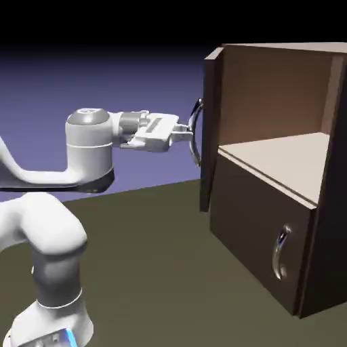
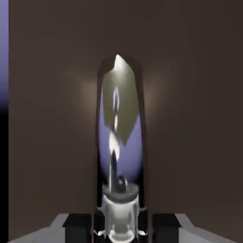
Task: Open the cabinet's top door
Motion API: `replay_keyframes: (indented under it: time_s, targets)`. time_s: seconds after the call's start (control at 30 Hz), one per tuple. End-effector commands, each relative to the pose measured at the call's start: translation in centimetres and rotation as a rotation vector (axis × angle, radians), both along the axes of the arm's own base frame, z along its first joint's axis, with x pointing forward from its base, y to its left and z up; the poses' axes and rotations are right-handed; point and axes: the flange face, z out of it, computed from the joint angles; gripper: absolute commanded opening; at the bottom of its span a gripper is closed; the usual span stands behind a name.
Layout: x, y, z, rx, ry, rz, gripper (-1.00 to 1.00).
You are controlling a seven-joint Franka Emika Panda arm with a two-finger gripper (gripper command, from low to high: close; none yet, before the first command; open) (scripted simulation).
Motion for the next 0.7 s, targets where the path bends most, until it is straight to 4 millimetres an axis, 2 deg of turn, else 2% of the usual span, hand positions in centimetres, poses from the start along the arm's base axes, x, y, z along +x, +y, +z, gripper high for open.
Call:
replay_keyframes:
  time_s: [0.0,0.4,0.67]
  targets:
    - [-0.4,0.6,0.0,0.001,0.0,-0.014,-1.0]
    - [-4.7,7.5,0.0,0.001,0.0,-0.195,-1.0]
    - [-7.3,13.9,0.0,0.001,0.0,-0.346,-1.0]
